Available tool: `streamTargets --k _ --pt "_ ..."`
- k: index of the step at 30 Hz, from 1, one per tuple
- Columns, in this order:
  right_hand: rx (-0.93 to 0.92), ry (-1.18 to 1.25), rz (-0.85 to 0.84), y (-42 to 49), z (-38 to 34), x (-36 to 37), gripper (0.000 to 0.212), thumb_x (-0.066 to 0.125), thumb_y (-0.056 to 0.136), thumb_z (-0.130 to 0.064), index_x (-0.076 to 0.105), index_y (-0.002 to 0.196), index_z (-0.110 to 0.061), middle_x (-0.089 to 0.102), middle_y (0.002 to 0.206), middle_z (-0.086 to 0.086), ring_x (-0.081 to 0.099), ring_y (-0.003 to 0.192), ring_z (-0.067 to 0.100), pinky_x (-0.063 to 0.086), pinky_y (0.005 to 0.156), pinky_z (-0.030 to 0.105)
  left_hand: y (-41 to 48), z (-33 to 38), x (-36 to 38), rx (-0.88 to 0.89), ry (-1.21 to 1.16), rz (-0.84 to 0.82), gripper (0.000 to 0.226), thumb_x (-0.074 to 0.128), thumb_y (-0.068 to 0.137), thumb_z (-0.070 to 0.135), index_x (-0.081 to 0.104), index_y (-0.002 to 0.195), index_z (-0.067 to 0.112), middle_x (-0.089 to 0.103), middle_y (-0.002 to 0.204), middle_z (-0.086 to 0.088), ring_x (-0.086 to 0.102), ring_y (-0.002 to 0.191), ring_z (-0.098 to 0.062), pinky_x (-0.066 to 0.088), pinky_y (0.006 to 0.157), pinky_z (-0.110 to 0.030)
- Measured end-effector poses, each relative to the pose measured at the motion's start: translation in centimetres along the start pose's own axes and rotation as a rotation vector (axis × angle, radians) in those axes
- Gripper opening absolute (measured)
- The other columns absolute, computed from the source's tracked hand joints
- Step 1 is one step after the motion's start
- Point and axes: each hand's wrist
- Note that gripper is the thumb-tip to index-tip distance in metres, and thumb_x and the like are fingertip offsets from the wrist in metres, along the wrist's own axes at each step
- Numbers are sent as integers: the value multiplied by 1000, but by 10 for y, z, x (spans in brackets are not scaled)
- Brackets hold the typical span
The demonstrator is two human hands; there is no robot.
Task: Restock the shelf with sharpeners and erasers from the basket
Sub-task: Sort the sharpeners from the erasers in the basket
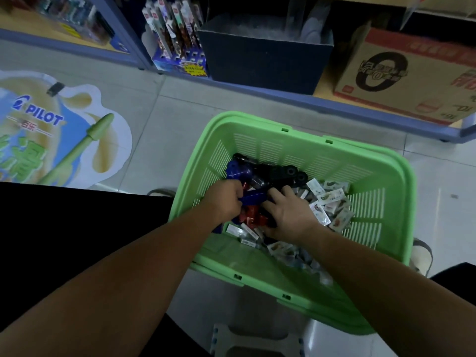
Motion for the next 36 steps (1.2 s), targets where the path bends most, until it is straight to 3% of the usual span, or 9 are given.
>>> streamTargets --k 4,8,15,20,24,27,29,32,36 --pt "-43 -65 -12 2 -10 1 67 66 85 -64 58 138 -24 51 135 6 47 117 33 50 87 40 -7 5 -11 59 146 -307 12 70 89 9 79 96 11 76 100 -6 71 96 -22 58 91 -38" --pt "-34 -6 -84 6 -14 -5 66 69 87 -55 52 142 -23 52 137 6 56 117 30 45 103 38 -21 -3 4 75 281 -564 34 60 102 22 67 132 9 65 135 -10 60 122 -25 48 106 -36" --pt "136 519 -163 10 4 -36 64 82 84 -41 56 139 -24 71 118 1 69 106 23 57 92 35 -18 3 22 67 320 -725 67 55 103 47 26 162 32 31 166 -3 37 148 -24 31 118 -32" --pt "166 883 143 21 -4 -74 67 86 85 -32 56 143 -15 68 120 -3 66 104 15 53 94 30 -6 3 21 44 366 -756 67 57 101 50 29 160 36 32 166 -3 38 147 -25 33 121 -39" --pt "153 1171 128 29 -13 -86 62 83 90 -25 56 145 -18 60 124 -14 61 106 2 55 94 28 -6 2 24 88 470 -725 71 54 101 55 22 162 37 32 166 -4 38 147 -28 33 120 -42" --pt "166 940 156 20 3 -72 23 80 91 -26 71 112 -26 70 105 -12 68 97 9 60 92 38 -10 5 30 90 603 -718 72 42 101 65 14 163 41 14 171 -8 21 153 -34 19 123 -53" --pt "115 761 -50 8 12 -56 13 80 90 -26 70 98 -29 70 97 -10 69 92 11 60 90 41 -11 9 30 81 601 -713 72 43 101 65 19 163 36 13 169 -10 22 152 -36 21 121 -53" --pt "1 485 -396 -10 10 -26 31 80 88 -33 70 117 -26 69 108 -7 67 105 16 53 94 31 -11 13 27 92 484 -719 65 53 101 55 37 157 26 37 159 -10 44 138 -31 39 111 -44" --pt "-95 187 -343 -9 -2 1 56 79 85 -46 63 135 -26 64 127 -1 57 119 23 46 107 38 -7 7 26 78 387 -688 46 65 95 52 54 135 34 54 143 1 54 123 -25 43 101 -41"
Point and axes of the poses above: each hand's wrist, its own y-axis towards the middle knuckle, its own x-axis out of the palm, z = x × y
